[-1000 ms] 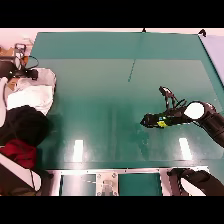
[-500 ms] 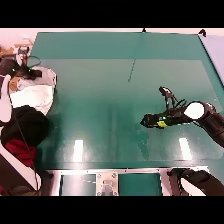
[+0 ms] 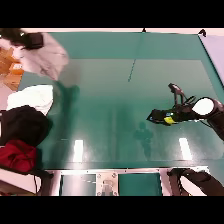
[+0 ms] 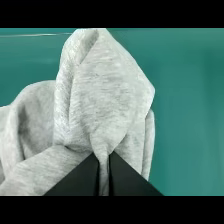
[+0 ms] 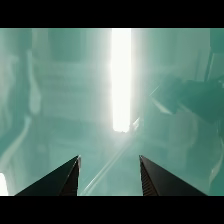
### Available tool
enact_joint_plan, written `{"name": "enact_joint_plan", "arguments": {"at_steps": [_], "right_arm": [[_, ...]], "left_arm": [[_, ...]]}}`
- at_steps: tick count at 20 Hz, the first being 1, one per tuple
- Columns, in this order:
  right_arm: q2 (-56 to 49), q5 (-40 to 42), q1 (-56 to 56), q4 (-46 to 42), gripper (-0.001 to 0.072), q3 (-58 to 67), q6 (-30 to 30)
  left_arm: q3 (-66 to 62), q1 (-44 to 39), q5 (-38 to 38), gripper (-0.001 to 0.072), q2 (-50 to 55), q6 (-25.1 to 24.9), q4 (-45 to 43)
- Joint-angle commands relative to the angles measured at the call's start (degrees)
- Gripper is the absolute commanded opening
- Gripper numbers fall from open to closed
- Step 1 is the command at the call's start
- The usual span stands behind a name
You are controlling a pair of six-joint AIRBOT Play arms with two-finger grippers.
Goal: Fold the shirts.
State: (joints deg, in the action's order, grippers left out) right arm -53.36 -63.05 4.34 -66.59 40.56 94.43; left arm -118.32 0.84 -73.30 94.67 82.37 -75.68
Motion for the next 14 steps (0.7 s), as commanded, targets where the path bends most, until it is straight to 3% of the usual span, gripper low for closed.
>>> {"name": "enact_joint_plan", "arguments": {"at_steps": [1, 8, 10, 11, 14], "right_arm": [[-0.02, -4.39, -7.10, 0.04, 0.0415, 1.44, -2.19], [-0.04, -6.56, -10.51, -0.02, 0.0415, 1.42, -3.72], [-0.04, -6.56, -10.54, -0.02, 0.0415, 1.42, -4.00], [-0.04, -6.56, -10.54, -0.02, 0.0416, 1.42, -4.68], [-0.09, -6.38, -10.54, 0.61, 0.0416, 1.42, -5.03]], "left_arm": [[3.56, -11.58, -3.06, 0.0020, -6.12, 2.27, 8.76], [21.38, -32.96, 9.40, 0.0024, -1.84, 6.19, 9.18], [22.23, -33.73, 7.89, 0.0584, -0.13, 6.88, 9.31], [21.86, -32.85, 5.99, 0.0618, -0.24, 7.76, 9.29], [16.26, -27.21, -7.10, 0.0618, -1.11, 7.67, 9.29]]}}
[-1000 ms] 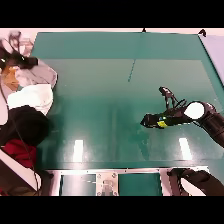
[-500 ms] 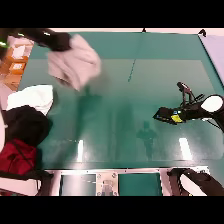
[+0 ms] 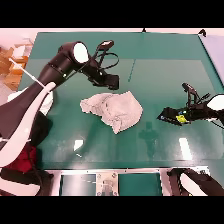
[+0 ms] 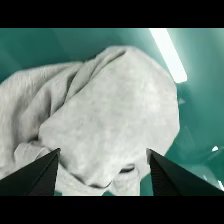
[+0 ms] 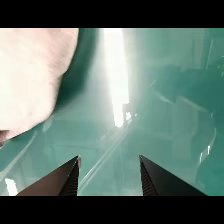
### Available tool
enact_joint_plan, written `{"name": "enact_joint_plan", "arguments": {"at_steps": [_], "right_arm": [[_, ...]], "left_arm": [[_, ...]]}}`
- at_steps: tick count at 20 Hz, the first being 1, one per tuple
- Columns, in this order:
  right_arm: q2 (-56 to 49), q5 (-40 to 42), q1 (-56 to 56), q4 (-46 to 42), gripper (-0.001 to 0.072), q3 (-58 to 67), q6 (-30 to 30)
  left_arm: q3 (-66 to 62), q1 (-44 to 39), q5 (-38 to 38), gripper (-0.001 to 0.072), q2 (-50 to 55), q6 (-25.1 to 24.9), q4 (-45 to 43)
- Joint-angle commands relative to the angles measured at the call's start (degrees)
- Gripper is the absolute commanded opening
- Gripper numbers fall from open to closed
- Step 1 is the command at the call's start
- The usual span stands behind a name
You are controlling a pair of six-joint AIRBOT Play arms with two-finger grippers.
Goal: Fold the shirts.
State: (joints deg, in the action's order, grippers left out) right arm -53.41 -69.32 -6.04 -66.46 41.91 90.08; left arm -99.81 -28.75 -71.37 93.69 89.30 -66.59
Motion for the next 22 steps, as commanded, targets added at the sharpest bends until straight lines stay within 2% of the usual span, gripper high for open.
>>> {"name": "enact_joint_plan", "arguments": {"at_steps": [1, 3, 5, 6, 9, 12, 15, 19, 20, 22], "right_arm": [[-0.31, 0.37, -0.13, 0.46, 0.0415, 0.04, -1.14], [-2.25, 2.58, -0.15, 0.48, 0.0416, 0.04, -1.49], [-5.97, 6.25, -0.15, 1.57, 0.0415, 0.09, -2.40], [-8.26, 7.74, -0.15, 3.52, 0.0414, 0.11, -3.96], [-16.50, 8.07, -0.74, 11.74, 0.0397, 1.38, -10.56], [-21.18, 5.38, 1.05, 18.32, 0.0414, 0.70, -16.46], [-22.38, 9.09, 6.86, 21.49, 0.0432, -0.87, -16.90], [-26.10, 14.19, 13.11, 30.49, 0.0428, -0.24, -19.69], [-27.23, 14.38, 13.35, 31.15, 0.0411, 0.11, -20.24], [-28.76, 14.27, 12.28, 30.88, 0.0159, 1.05, -20.35]], "left_arm": [[-3.02, 4.70, -13.53, 0.0618, -0.94, 0.72, 0.13], [-0.63, 8.31, -19.56, 0.0617, -3.06, 0.92, 0.07], [6.93, 8.90, -20.48, 0.0617, -6.47, 2.16, 0.39], [11.96, 8.13, -18.36, 0.0617, -8.35, 2.21, 2.01], [29.20, 3.82, -5.09, 0.0617, -12.72, 2.19, 7.17], [38.23, 2.23, 4.09, 0.0617, -12.85, 2.16, 7.39], [38.16, 6.23, 6.54, 0.0617, -12.85, 2.16, 6.82], [36.68, 17.57, 6.23, 0.0617, -12.83, 1.70, 6.54], [36.68, 19.91, 6.40, 0.0618, -12.72, 1.70, 5.70], [37.13, 22.82, 9.01, 0.0618, -12.24, 1.42, 4.66]]}}
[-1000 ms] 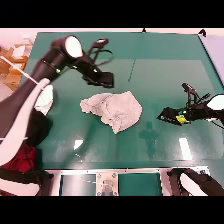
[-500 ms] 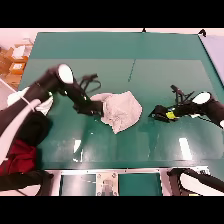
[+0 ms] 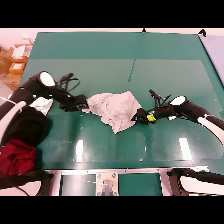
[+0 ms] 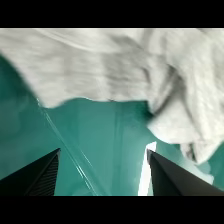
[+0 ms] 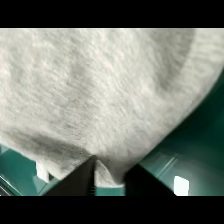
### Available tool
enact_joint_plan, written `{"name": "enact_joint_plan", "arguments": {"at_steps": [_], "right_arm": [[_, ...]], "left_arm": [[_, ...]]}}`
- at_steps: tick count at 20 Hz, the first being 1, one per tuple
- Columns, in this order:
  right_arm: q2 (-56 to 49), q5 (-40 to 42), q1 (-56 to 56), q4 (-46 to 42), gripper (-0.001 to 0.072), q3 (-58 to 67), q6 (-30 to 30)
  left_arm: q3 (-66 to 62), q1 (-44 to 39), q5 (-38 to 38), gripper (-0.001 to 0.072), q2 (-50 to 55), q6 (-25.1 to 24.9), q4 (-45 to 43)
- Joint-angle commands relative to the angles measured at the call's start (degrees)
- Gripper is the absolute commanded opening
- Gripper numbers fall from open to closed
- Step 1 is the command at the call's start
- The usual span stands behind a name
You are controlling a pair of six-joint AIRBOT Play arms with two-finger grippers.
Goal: Fold the shirts.
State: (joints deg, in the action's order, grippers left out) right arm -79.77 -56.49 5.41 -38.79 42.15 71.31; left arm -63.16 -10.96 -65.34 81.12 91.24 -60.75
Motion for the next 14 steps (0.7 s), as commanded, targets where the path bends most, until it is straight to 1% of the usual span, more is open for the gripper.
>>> {"name": "enact_joint_plan", "arguments": {"at_steps": [1, 2, 4, 6, 9, 11, 12, 13, 14], "right_arm": [[-2.36, 1.25, -0.72, 3.21, 0.0066, 1.11, -1.57], [-2.36, -0.09, -2.62, 3.21, 0.0013, 1.79, -1.57], [-2.34, -3.61, -6.19, 3.23, 0.0012, 2.97, -1.77], [-2.34, -6.45, -9.29, 3.23, 0.0012, 3.41, -1.77], [-2.34, -8.13, -10.67, 3.23, 0.0012, 3.41, -1.75], [-2.36, -8.11, -10.58, 3.45, 0.0012, 3.41, -1.75], [-2.36, -8.11, -10.58, 3.45, 0.0012, 3.41, -1.75], [-2.34, -8.11, -10.67, 3.45, 0.0012, 3.41, -1.75], [-2.34, -8.11, -10.75, 3.45, 0.0012, 3.41, -1.75]], "left_arm": [[0.61, 5.35, 4.83, 0.0618, 0.98, -1.18, -1.27], [0.61, 5.35, 7.06, 0.0618, 1.92, -1.38, -1.62], [0.61, 5.29, 10.86, 0.0618, 4.57, -2.16, 0.83], [0.61, 5.29, 13.16, 0.0617, 8.07, -5.18, 6.47], [0.61, 4.63, 13.03, 0.0617, 12.66, -11.72, 16.50], [0.61, 3.61, 11.17, 0.0616, 14.67, -13.64, 18.86], [0.61, 3.17, 10.38, 0.0611, 15.06, -13.79, 19.23], [0.59, 3.08, 10.40, 0.0443, 15.06, -13.84, 18.84], [0.48, 3.10, 10.29, 0.0138, 15.02, -13.94, 19.15]]}}
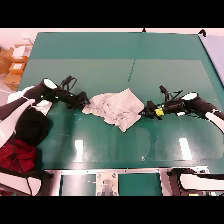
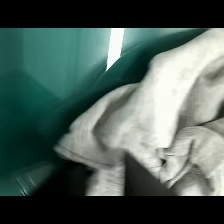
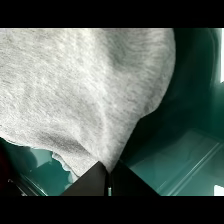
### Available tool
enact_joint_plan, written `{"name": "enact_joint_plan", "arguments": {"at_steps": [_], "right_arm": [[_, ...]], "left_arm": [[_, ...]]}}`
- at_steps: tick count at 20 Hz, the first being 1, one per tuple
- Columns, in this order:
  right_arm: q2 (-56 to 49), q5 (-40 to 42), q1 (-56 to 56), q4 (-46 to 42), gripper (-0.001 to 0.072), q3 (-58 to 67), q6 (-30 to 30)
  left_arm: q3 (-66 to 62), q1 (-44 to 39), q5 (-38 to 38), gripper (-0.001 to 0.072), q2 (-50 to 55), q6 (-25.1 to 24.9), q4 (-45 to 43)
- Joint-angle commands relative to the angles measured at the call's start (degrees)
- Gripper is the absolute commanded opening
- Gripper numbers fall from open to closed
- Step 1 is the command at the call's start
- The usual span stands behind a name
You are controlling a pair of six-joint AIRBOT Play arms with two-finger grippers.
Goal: Fold the shirts.
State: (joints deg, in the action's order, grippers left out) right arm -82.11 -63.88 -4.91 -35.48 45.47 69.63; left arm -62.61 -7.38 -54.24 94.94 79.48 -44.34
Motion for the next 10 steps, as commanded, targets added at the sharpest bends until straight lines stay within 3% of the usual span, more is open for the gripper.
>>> {"name": "enact_joint_plan", "arguments": {"at_steps": [1, 5, 10], "right_arm": [[0.02, -0.76, -0.46, 0.15, 0.0012, 0.17, -0.07], [0.92, -8.83, -1.60, 0.15, 0.0011, 6.95, -0.07], [11.91, -21.40, -7.91, 0.15, 0.0012, 30.08, 1.99]], "left_arm": [[-0.35, -0.48, -1.03, 0.0020, 1.18, -2.67, 2.82], [-7.28, -0.48, -7.82, 0.0019, -1.84, -3.43, 1.33], [-27.39, -0.48, -9.68, 0.0019, -20.70, 2.36, -10.71]]}}
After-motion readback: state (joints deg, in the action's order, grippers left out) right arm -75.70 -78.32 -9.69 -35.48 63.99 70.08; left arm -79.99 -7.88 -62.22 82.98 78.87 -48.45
